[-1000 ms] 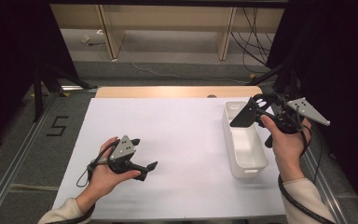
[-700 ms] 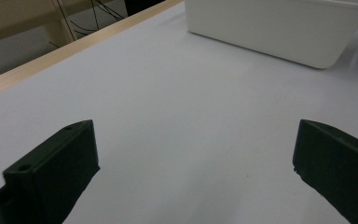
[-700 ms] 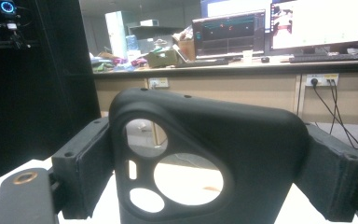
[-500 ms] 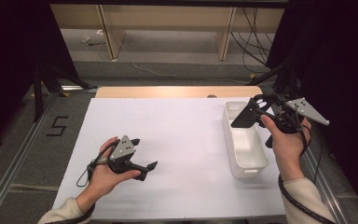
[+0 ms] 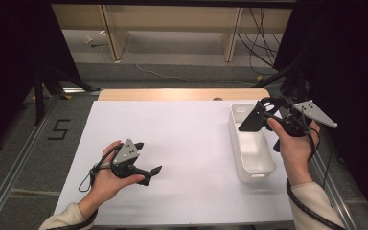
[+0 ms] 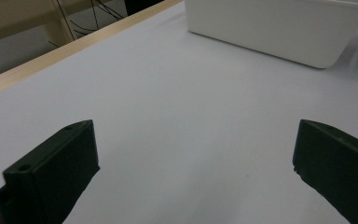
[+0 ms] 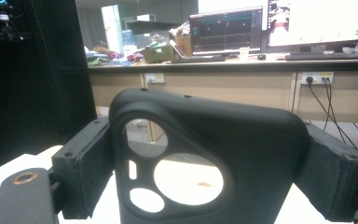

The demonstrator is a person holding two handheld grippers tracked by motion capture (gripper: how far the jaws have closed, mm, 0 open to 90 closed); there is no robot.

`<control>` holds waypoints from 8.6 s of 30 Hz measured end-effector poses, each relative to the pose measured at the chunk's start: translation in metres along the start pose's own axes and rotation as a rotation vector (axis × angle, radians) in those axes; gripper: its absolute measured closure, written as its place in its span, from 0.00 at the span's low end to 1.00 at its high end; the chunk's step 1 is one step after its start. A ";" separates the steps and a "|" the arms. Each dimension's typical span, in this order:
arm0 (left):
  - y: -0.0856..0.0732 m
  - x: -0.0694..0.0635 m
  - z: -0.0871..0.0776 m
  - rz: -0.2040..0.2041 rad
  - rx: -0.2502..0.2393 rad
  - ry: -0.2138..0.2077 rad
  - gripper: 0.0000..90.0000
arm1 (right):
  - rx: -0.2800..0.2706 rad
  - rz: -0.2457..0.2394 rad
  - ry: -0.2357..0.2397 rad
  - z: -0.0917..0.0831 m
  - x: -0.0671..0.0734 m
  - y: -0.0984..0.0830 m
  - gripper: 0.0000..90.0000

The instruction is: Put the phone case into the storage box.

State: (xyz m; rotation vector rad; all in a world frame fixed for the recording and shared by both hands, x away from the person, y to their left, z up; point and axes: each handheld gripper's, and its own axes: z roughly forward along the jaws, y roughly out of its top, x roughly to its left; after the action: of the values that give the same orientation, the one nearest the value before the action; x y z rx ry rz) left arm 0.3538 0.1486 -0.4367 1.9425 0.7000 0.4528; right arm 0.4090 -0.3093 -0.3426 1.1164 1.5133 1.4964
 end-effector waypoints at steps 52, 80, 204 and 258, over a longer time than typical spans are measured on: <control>0.001 0.000 -0.001 -0.001 -0.006 0.004 0.00 | 0.040 -0.056 -0.017 0.015 -0.007 -0.007 0.17; 0.001 0.001 -0.001 -0.006 -0.007 0.007 0.00 | 0.065 -0.073 -0.016 0.027 -0.010 -0.007 0.17; 0.001 0.002 -0.001 -0.003 -0.007 0.010 0.00 | 0.122 -0.099 -0.029 0.069 -0.014 -0.017 0.17; 0.001 0.002 -0.001 -0.003 -0.010 0.006 0.00 | 0.143 -0.097 -0.038 0.085 -0.017 -0.023 0.17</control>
State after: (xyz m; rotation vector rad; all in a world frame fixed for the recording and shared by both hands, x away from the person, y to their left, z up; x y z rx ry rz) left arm 0.3547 0.1503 -0.4353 1.9313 0.7034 0.4596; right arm 0.4918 -0.2921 -0.3723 1.1295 1.6451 1.3116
